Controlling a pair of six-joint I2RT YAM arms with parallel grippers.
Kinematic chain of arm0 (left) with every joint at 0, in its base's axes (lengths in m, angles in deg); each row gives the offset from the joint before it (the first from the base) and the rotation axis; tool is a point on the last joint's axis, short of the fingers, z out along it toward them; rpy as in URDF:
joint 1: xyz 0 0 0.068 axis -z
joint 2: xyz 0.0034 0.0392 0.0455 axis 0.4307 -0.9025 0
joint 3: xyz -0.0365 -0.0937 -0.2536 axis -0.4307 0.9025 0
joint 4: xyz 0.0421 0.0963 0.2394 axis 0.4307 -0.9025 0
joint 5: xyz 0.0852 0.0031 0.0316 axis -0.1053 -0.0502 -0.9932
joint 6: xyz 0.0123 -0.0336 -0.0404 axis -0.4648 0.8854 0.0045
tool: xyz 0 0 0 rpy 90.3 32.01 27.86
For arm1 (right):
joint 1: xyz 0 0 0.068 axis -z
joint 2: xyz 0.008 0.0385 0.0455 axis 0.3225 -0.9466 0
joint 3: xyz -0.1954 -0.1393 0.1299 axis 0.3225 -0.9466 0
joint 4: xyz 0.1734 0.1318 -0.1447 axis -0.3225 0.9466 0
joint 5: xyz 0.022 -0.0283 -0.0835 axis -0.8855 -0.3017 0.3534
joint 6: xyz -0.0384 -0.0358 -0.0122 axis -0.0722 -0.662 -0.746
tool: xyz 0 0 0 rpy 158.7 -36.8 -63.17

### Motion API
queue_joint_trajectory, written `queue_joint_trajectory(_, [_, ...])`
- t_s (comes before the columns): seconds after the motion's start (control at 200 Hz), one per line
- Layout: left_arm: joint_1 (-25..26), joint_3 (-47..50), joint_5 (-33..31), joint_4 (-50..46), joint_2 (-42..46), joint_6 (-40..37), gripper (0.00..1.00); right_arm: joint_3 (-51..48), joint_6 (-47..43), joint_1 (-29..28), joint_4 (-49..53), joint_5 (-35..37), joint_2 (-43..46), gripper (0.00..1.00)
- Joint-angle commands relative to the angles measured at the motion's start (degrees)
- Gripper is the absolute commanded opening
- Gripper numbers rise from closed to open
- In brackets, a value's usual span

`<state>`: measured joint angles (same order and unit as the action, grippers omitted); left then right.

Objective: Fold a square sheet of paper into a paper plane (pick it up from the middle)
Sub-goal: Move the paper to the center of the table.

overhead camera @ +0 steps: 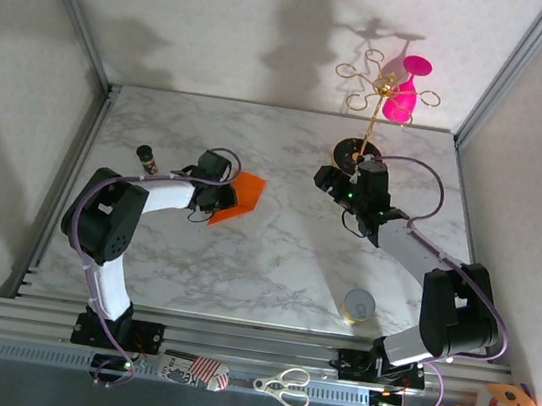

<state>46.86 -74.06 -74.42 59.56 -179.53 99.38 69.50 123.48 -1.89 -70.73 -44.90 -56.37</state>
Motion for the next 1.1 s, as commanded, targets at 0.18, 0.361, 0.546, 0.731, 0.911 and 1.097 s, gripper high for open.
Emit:
queue_joint_trajectory(0.18, [5.7,1.8,5.4,1.5,-1.3,-4.9,0.22,-2.2,3.4,0.3,-3.5,-3.4,-1.2,0.77])
queue_joint_trajectory(0.361, [9.1,0.4,7.1,2.2,-1.4,-6.6,0.21,-3.3,5.9,-0.1,-4.2,-5.3,-1.8,0.76])
queue_joint_trajectory(0.546, [9.5,0.0,5.4,1.7,-2.5,-4.1,0.21,-5.1,13.4,-2.4,-2.3,-7.5,-2.5,0.70])
queue_joint_trajectory(0.731, [9.4,2.3,4.8,3.3,-3.0,-1.5,0.18,-7.0,21.2,-7.1,-2.2,-8.3,-4.6,0.61])
queue_joint_trajectory(0.911, [9.2,2.5,5.8,4.5,-1.9,-0.8,0.18,-6.2,25.7,-10.7,-2.4,-7.8,-9.0,0.52])
queue_joint_trajectory(1.097, [9.2,1.0,7.2,3.8,3.9,1.0,0.26,-4.3,25.9,-12.3,-2.4,-8.5,-12.4,0.48])
